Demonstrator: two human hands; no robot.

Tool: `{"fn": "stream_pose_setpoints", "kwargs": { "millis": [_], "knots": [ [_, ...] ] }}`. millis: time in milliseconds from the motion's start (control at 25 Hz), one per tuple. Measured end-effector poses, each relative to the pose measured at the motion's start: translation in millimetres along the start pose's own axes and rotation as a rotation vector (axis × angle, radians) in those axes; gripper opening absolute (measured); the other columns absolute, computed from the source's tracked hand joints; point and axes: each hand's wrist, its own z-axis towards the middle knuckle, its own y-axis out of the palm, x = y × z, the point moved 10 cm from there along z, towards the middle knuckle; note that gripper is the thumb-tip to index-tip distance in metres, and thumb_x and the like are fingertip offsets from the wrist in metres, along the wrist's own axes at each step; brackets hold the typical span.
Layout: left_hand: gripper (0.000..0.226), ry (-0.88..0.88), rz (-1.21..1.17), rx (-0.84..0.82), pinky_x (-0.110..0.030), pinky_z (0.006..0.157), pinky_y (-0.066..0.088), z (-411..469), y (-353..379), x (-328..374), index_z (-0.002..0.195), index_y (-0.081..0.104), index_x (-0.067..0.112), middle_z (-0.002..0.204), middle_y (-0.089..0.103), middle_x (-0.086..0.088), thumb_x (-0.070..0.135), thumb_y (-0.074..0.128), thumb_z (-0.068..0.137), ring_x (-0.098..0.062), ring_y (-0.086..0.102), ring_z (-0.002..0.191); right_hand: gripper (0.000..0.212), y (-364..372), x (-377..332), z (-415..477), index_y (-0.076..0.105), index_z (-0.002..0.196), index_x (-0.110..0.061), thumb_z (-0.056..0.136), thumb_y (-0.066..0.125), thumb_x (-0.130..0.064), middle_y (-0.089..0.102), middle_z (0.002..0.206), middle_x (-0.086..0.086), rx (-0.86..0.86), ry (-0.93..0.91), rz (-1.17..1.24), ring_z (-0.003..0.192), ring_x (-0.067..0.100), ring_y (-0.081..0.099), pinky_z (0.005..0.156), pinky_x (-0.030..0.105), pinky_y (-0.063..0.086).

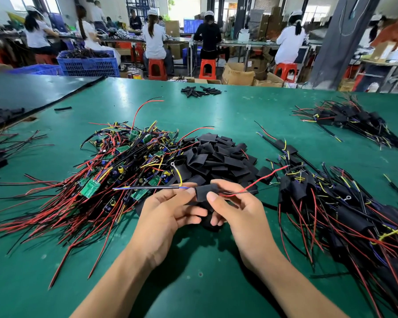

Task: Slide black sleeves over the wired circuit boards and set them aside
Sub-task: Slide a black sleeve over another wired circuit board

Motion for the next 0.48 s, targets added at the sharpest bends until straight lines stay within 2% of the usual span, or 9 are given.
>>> {"fn": "stream_pose_setpoints", "kwargs": {
  "millis": [120, 200, 360, 440, 480],
  "knots": [
    [0.024, 0.022, -0.015, 0.02, -0.026, 0.055, 0.055, 0, -2, 4, 0.093, 0.072, 0.004, 0.087, 0.072, -0.021, 0.017, 0.074, 0.073, -0.024, 0.069, 0.062, 0.023, 1, 8, 2, 0.07, 0.102, -0.01, 0.082, 0.073, 0.0, 0.069, 0.075, 0.004, -0.006, 0.08, 0.147, 0.051, 0.017, 0.054, 0.054, 0.023, 0.047],
    [0.02, 0.05, 0.009, 0.004, -0.025, 0.054, 0.054, -1, 0, 6, 0.089, 0.073, 0.006, 0.077, 0.07, -0.018, 0.015, 0.075, 0.071, -0.023, 0.066, 0.059, 0.019, 12, 17, 0, 0.072, 0.092, -0.01, 0.074, 0.078, -0.013, 0.066, 0.077, 0.009, -0.085, 0.196, 0.284, 0.051, 0.017, 0.052, 0.052, 0.023, 0.045],
    [0.022, 0.045, 0.065, 0.0, -0.023, 0.054, 0.048, -1, 0, 5, 0.092, 0.071, 0.006, 0.074, 0.066, -0.014, 0.016, 0.074, 0.073, -0.019, 0.06, 0.057, 0.029, 21, 31, -10, 0.067, 0.079, -0.01, 0.077, 0.074, -0.038, 0.061, 0.069, 0.009, -0.225, 0.381, 0.17, 0.041, 0.011, 0.037, 0.044, 0.021, 0.028],
    [0.023, 0.035, 0.073, -0.014, -0.022, 0.054, 0.046, 0, 1, 5, 0.095, 0.073, 0.008, 0.08, 0.069, -0.012, 0.02, 0.072, 0.075, -0.018, 0.059, 0.057, 0.03, 20, 24, -8, 0.07, 0.076, -0.01, 0.077, 0.072, -0.04, 0.06, 0.063, 0.008, -0.2, 0.362, 0.167, 0.037, 0.01, 0.034, 0.042, 0.021, 0.025],
    [0.024, 0.033, 0.072, -0.021, -0.022, 0.054, 0.045, 0, 1, 5, 0.097, 0.074, 0.009, 0.084, 0.071, -0.011, 0.022, 0.071, 0.077, -0.017, 0.058, 0.057, 0.03, 15, 18, -4, 0.07, 0.075, -0.009, 0.077, 0.071, -0.039, 0.059, 0.061, 0.008, -0.129, 0.326, 0.208, 0.036, 0.01, 0.034, 0.04, 0.02, 0.025]
  ]
}}
